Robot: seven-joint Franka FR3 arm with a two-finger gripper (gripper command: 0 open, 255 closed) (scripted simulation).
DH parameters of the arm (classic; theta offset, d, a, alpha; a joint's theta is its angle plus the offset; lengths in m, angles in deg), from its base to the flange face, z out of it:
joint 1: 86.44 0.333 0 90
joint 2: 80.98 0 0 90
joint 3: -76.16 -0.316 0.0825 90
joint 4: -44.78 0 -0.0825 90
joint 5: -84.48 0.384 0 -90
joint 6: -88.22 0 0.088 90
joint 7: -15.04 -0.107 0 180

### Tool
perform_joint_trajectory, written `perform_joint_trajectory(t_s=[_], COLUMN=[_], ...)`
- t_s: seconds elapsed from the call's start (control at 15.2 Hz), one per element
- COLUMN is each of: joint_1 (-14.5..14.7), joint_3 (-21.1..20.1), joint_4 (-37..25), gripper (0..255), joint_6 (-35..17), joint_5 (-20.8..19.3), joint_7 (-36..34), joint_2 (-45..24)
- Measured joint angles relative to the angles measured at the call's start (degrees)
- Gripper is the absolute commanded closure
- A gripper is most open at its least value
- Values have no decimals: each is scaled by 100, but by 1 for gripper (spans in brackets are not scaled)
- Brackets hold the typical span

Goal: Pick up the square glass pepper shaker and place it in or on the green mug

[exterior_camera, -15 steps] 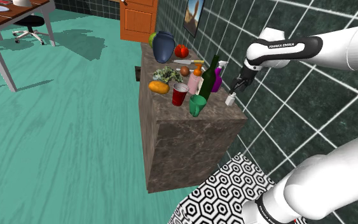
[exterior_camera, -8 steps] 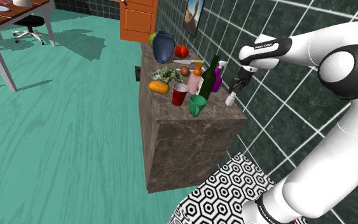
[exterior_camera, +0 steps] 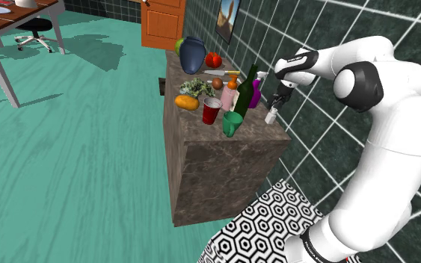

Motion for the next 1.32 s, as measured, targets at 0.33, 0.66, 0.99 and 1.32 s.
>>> perform_joint_trajectory(t_s=[0.33,0.66,0.99,1.32], joint_1=[-79,-91,-92,-93], joint_3=[-79,-100,-101,-101], joint_4=[3,29,26,24], gripper=[0,0,255,255], joint_6=[-255,-337,-339,-338], joint_5=[156,192,194,194], joint_7=[97,116,118,118], joint_2=[-279,-338,-341,-342])
